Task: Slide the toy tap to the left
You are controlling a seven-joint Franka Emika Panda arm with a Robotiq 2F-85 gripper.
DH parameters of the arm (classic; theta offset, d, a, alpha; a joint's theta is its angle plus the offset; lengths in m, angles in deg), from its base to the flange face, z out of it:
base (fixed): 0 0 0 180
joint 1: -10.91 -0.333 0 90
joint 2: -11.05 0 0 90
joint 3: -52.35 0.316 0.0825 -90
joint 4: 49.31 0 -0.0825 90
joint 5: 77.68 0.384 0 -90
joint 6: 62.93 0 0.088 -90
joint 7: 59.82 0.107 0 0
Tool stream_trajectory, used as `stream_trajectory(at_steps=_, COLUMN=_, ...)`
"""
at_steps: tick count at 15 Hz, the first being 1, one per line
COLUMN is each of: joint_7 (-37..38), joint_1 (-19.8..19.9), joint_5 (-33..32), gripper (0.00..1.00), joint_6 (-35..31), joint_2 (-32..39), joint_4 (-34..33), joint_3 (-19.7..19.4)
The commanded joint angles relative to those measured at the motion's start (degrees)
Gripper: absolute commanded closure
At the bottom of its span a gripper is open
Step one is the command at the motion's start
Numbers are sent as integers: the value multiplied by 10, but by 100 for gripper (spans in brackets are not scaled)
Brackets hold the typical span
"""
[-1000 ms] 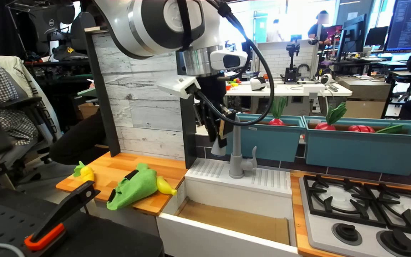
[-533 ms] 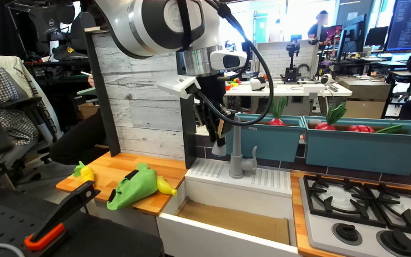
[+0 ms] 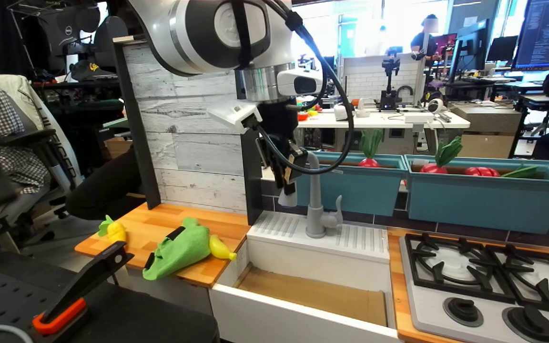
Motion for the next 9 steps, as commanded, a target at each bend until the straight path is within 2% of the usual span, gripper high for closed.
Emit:
stream_trajectory(at_steps=1, joint_7=-15, joint_1=5, joint_5=31, gripper=93, joint_6=-11, joint_2=37, joint_4=-33, joint_3=32)
stream_trajectory(at_steps=9, joint_7=-18, joint_1=12, joint_5=51, gripper=93, joint_6=17, joint_2=46, joint_4=-63, joint_3=52)
